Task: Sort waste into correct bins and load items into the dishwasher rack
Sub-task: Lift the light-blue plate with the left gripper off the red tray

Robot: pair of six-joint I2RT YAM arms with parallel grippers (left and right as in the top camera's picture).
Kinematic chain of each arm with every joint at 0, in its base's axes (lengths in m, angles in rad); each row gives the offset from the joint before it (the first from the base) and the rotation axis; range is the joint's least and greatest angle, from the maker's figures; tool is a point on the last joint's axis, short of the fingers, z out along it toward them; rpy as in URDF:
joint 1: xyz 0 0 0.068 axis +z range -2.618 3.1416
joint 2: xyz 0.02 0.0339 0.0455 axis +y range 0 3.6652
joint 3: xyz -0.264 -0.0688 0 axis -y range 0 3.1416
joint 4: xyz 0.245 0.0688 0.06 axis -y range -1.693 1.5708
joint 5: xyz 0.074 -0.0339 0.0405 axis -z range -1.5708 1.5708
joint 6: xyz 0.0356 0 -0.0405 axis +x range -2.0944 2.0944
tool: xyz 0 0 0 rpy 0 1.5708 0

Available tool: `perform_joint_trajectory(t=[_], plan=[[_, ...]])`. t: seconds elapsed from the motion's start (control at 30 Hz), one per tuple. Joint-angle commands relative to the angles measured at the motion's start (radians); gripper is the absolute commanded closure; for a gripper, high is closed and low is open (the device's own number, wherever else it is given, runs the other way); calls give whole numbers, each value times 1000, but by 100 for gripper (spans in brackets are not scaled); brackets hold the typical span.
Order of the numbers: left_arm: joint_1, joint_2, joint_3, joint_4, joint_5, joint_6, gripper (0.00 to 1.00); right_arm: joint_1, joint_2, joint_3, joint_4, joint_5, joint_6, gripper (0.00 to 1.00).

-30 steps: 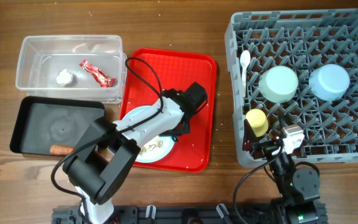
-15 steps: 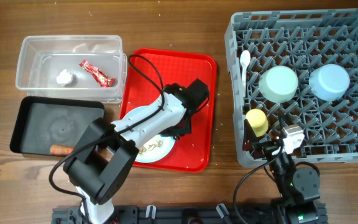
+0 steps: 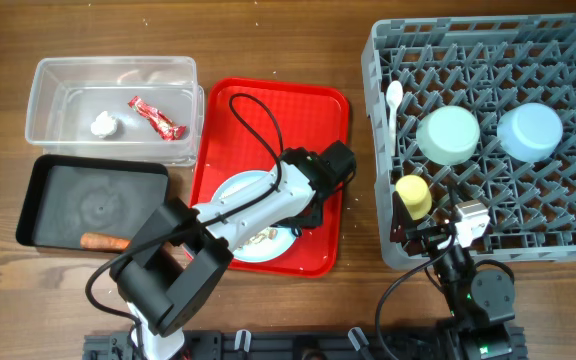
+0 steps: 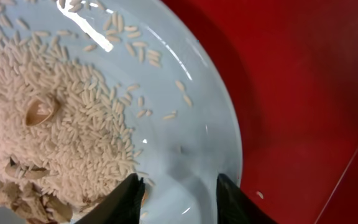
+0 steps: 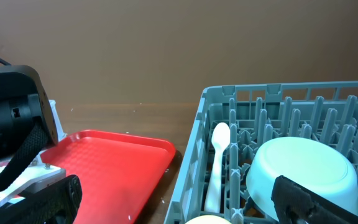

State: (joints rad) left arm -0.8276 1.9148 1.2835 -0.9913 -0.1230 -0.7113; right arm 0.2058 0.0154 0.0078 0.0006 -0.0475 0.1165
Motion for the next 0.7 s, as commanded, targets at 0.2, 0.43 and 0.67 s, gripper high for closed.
perform_joint_trajectory(t=[0.2,0.43,0.67], plan=[[-24,-37,70,-113,14,3,64,-2,-8,-3,2,3,17,0],[-53,-22,59,-16,13,1,64,-2,-8,-3,2,3,17,0],[-53,48,-3,16,-74,0,75,-2,-8,-3,2,3,16,0]])
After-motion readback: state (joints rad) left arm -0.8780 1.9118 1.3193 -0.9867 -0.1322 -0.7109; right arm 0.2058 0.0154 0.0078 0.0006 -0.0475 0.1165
